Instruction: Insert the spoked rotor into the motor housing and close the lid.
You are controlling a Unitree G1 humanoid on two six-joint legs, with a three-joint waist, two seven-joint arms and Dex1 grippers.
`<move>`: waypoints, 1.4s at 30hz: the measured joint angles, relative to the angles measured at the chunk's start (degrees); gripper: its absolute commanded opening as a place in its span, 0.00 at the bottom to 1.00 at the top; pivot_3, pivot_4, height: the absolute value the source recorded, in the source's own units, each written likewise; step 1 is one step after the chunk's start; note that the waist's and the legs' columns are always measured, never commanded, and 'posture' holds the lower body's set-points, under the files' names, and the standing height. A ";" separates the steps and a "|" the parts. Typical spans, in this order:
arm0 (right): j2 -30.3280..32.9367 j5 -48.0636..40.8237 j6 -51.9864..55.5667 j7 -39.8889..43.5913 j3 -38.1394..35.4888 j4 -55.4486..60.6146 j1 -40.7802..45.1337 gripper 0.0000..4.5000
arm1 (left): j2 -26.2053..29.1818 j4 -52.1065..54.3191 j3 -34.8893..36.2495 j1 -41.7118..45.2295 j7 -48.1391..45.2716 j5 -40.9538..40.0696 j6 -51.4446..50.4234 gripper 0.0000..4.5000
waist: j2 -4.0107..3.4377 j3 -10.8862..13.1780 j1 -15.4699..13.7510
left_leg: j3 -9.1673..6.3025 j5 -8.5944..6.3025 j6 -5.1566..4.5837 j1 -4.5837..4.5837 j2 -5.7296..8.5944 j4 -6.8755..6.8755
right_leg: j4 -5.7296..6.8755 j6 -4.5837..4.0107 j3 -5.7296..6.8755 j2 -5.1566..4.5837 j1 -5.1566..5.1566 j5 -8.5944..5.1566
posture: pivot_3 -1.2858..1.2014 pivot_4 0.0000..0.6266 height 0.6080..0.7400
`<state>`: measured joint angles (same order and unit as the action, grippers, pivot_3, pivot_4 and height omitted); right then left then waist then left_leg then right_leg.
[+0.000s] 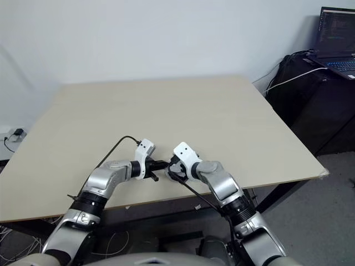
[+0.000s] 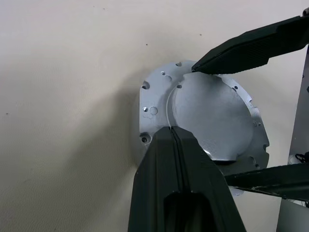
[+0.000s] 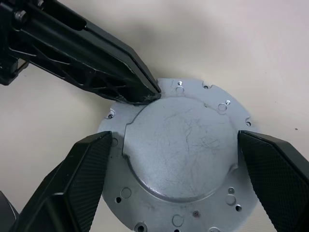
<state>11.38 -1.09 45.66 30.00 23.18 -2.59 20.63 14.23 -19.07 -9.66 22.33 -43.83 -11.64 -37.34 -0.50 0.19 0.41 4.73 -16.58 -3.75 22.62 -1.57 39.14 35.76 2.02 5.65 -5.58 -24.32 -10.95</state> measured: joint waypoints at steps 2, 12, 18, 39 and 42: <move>-0.11 -0.05 0.01 -0.04 -0.13 0.63 -0.39 1.00 | -0.01 0.10 0.00 -0.04 0.00 -0.01 0.00 0.00 | -0.02 0.03 0.00 | 0.00 0.00 -0.02 0.01 0.00 0.00 | 0.00 0.00 0.00 0.00 -0.01 0.00 | 0.52 0.00 1.00; -0.28 -2.13 2.49 -0.41 -2.91 5.33 -2.23 1.00 | -0.16 1.08 0.00 -0.09 -0.68 -0.06 0.00 0.00 | 0.00 0.58 -0.58 | -0.01 0.05 -0.23 0.22 0.05 0.01 | -0.01 0.01 -0.03 0.00 -0.16 -0.02 | 0.52 0.00 1.00; -0.38 -3.89 2.55 -1.29 -5.42 11.85 -2.18 1.00 | -0.47 1.08 0.00 -0.04 -1.18 -0.02 0.01 0.00 | 0.00 0.70 -0.89 | -0.04 0.00 -0.29 0.25 0.09 0.02 | -0.02 0.11 -0.05 0.00 -0.16 -0.09 | 0.52 0.00 1.00; -2.01 -18.31 30.55 -5.92 -27.74 26.87 -12.64 1.00 | -0.80 0.14 -0.28 0.59 -1.90 0.06 0.09 0.00 | 0.04 0.74 -1.66 | -0.05 -0.12 -0.38 0.23 0.09 0.05 | -0.06 0.11 -0.05 0.02 -0.11 -0.15 | 0.52 0.00 1.00; -7.24 -20.65 33.85 -7.61 -32.26 26.85 -12.55 1.00 | -0.79 -0.02 -0.28 0.67 -2.15 0.07 0.12 0.00 | 0.04 0.74 -1.73 | -0.05 -0.12 -0.38 0.24 0.10 0.06 | -0.06 0.12 -0.06 0.01 -0.10 -0.15 | 0.52 0.00 1.00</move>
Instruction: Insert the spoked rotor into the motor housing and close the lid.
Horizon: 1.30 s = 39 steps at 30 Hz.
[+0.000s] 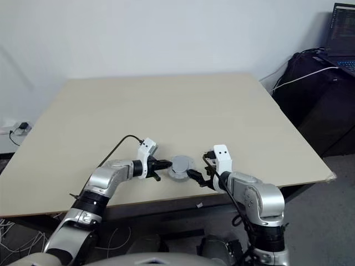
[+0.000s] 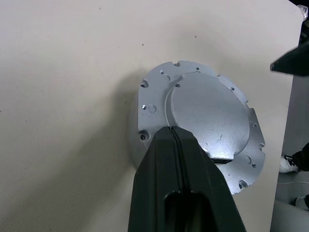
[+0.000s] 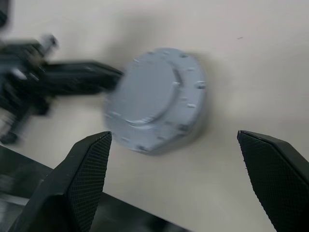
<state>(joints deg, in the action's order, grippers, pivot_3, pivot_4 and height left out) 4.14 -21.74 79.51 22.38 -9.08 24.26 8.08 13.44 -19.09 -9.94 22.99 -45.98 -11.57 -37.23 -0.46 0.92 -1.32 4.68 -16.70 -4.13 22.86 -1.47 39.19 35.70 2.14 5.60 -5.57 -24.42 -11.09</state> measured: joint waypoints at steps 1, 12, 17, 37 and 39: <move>-1.80 -0.59 0.89 -0.67 -1.58 -0.18 0.16 1.00 | 0.00 -0.05 0.00 0.03 -0.10 0.00 0.01 0.00 | 0.00 0.00 0.00 | 0.00 0.00 0.00 0.00 0.01 0.00 | 0.00 0.00 -0.01 0.00 0.00 0.00 | 0.52 0.00 1.00; -9.42 -1.69 2.34 -8.72 -12.09 -8.73 4.30 1.00 | 0.36 -0.15 -0.01 0.14 -0.38 0.16 0.01 0.00 | -0.13 -0.04 0.22 | 0.02 0.00 -0.01 0.00 0.04 0.00 | 0.03 0.01 -0.05 0.01 0.00 0.01 | 0.52 0.00 1.00; -10.61 -3.42 3.30 -10.14 -14.98 -12.51 6.82 1.00 | 0.40 -0.16 -0.01 0.15 -0.34 0.19 0.01 0.00 | -0.14 -0.04 0.33 | 0.03 0.00 -0.01 -0.03 0.04 0.00 | 0.06 0.01 -0.07 0.02 0.03 0.01 | 0.52 0.00 1.00; -12.08 -6.53 -3.60 -9.96 -14.29 -25.93 9.27 1.00 | 0.33 -0.20 0.00 0.11 -0.29 0.22 0.01 0.00 | -0.19 -0.09 0.67 | 0.05 0.01 -0.02 -0.18 0.05 0.01 | 0.09 0.03 -0.12 0.04 0.17 0.01 | 0.52 0.00 1.00; -12.07 -7.35 -4.28 -9.26 -14.82 -26.87 9.07 1.00 | 0.33 -0.20 0.01 0.10 -0.29 0.22 0.01 0.00 | -0.17 -0.10 0.72 | 0.05 0.01 -0.02 -0.21 0.05 0.01 | 0.09 0.03 -0.12 0.04 0.20 0.02 | 0.52 0.00 1.00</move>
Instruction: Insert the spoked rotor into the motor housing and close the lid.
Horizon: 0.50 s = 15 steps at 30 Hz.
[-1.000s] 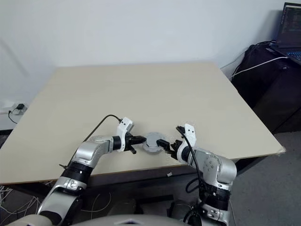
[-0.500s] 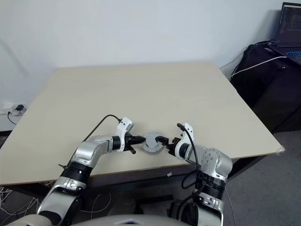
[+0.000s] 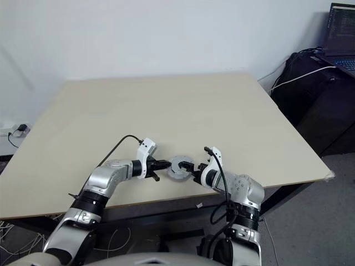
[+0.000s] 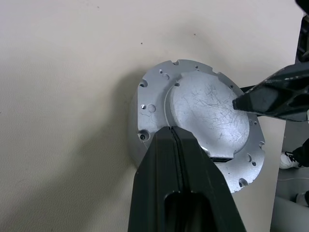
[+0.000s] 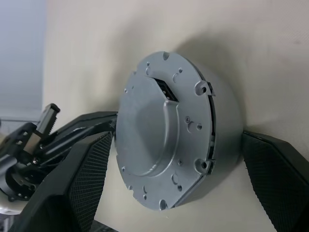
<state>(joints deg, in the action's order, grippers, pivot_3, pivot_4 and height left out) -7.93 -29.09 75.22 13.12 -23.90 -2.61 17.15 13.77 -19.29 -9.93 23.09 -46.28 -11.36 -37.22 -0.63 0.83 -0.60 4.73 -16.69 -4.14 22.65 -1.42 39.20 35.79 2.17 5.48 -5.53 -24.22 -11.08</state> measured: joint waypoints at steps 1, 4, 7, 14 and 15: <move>0.00 -0.77 -0.25 0.60 -0.74 -0.59 -0.19 1.00 | 0.00 0.00 0.02 -0.01 0.00 0.00 0.00 0.00 | 0.00 0.00 0.04 | 0.00 0.00 0.00 -0.03 -0.01 0.00 | 0.00 0.00 0.00 0.01 0.05 0.00 | 0.52 0.00 1.00; -0.01 -3.38 -0.17 1.89 -3.00 -1.96 -0.75 1.00 | 0.01 0.00 0.11 -0.04 0.02 -0.01 0.02 0.00 | -0.03 0.01 0.10 | -0.01 0.00 0.00 -0.03 -0.02 0.00 | 0.00 0.00 0.01 0.01 0.28 0.00 | 0.52 0.00 1.00; -0.03 -6.22 0.23 3.02 -5.17 -2.98 -1.28 1.00 | 0.18 0.01 0.32 -0.10 0.09 0.02 0.06 0.00 | -0.06 0.03 0.25 | -0.02 0.00 0.00 -0.02 -0.03 0.00 | 0.01 -0.01 0.01 0.01 0.27 -0.01 | 0.52 0.00 1.00; 0.00 -12.38 3.10 5.89 -5.88 -2.95 -1.59 1.00 | 1.10 -0.06 1.08 -0.29 1.09 1.05 0.08 0.00 | -0.13 0.09 0.85 | -0.02 -0.01 0.00 0.00 -0.02 0.00 | -0.01 -0.01 0.00 0.00 0.27 -0.01 | 0.52 0.00 1.00; 0.00 -12.97 3.53 6.06 -5.87 -2.95 -1.60 1.00 | 1.15 -0.06 1.35 -0.29 1.10 1.20 0.08 0.00 | -0.14 0.10 0.98 | -0.02 -0.01 0.00 0.00 -0.02 -0.01 | -0.01 0.00 0.00 0.00 0.26 -0.01 | 0.52 0.00 1.00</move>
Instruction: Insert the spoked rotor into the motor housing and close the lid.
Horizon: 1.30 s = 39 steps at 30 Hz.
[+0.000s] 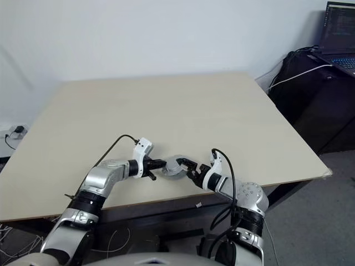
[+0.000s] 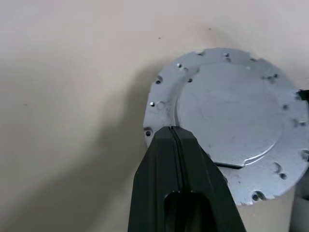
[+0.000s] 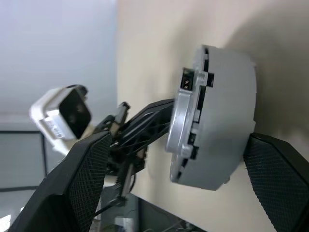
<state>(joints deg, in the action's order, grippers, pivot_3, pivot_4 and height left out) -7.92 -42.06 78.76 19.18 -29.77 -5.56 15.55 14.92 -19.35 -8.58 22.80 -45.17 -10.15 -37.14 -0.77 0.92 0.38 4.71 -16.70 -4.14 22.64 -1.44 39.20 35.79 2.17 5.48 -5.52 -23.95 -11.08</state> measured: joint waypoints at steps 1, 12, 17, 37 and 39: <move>0.00 -0.36 0.51 0.21 0.02 0.00 0.00 1.00 | 0.08 0.00 0.15 -0.02 0.03 0.06 0.00 0.00 | 0.00 0.00 0.06 | -0.01 0.00 0.00 0.00 0.00 0.00 | 0.00 0.00 0.01 0.00 0.00 0.00 | 0.52 0.00 1.00; 0.69 1.74 -2.29 -2.61 4.78 0.05 -0.04 1.00 | -0.12 0.00 0.35 -0.12 -0.02 0.46 -0.02 0.00 | -0.01 0.00 0.50 | 0.01 0.02 0.04 -0.06 -0.06 0.01 | 0.06 0.01 0.00 0.04 0.01 0.00 | 0.52 0.00 1.00; 0.69 2.04 -3.71 -4.23 5.39 0.05 0.10 1.00 | -0.31 0.00 0.33 -0.11 -0.31 0.45 -0.01 0.00 | -0.01 0.00 0.47 | 0.01 0.03 0.05 -0.07 -0.06 0.02 | 0.06 0.01 0.00 0.04 0.01 0.00 | 0.52 0.00 1.00; 1.65 1.63 -4.73 -4.40 6.89 0.48 -1.81 0.29 | -0.42 -0.69 0.66 0.31 -0.38 0.73 0.52 0.00 | -0.03 0.00 0.30 | 0.00 0.03 0.04 -0.06 -0.05 0.03 | 0.05 0.03 -0.01 0.03 0.01 0.01 | 0.52 0.00 1.00; 1.66 1.62 -4.72 -4.40 6.89 0.48 -1.81 0.29 | -0.43 -0.70 0.68 0.31 -0.38 0.73 0.53 0.00 | -0.03 -0.01 0.30 | 0.00 0.03 0.04 -0.06 -0.05 0.03 | 0.05 0.03 -0.01 0.02 0.01 0.01 | 0.52 0.00 1.00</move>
<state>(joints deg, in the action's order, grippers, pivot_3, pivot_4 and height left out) -6.26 -40.44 74.04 14.77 -22.88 -5.08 13.74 14.49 -20.05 -7.90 23.11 -45.55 -9.42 -36.61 -0.80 0.92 0.67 4.71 -16.67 -4.10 22.59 -1.49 39.23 35.84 2.20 5.47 -5.50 -23.95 -11.07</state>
